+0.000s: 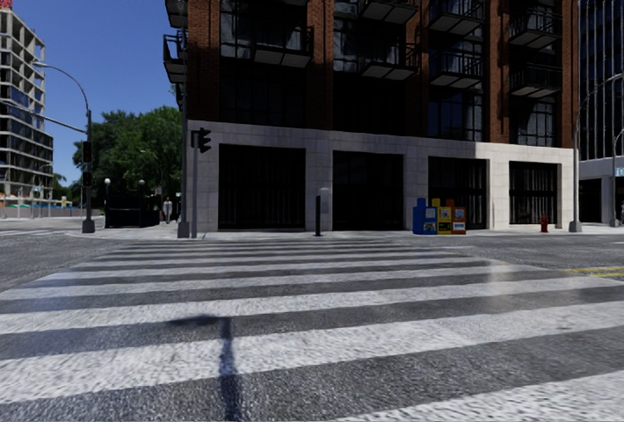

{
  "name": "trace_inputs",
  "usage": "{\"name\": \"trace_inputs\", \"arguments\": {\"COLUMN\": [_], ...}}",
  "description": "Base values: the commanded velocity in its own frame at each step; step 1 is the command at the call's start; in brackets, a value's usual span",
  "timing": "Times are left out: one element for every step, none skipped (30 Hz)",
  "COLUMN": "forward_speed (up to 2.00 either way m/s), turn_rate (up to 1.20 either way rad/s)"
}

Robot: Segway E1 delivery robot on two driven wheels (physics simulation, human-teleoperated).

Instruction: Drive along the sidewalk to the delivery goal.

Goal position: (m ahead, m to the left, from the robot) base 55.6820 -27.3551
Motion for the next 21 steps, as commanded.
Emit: {"name": "trace_inputs", "arguments": {"forward_speed": [1.77, 1.77, 1.77, 1.77, 1.77, 1.77, 1.77, 1.77, 1.77, 1.77, 1.77, 1.77, 1.77, 1.77, 1.77, 1.77, 1.77, 1.77, 1.77, 1.77, 1.77], "turn_rate": [0.00, 0.00, 0.00, 0.00, 0.00, 0.00, 0.00, 0.00, 0.00, 0.00, 0.00, 0.00, 0.01, 0.01, 0.03, 0.05, 0.05, 0.06, 0.06, 0.07, 0.07]}}
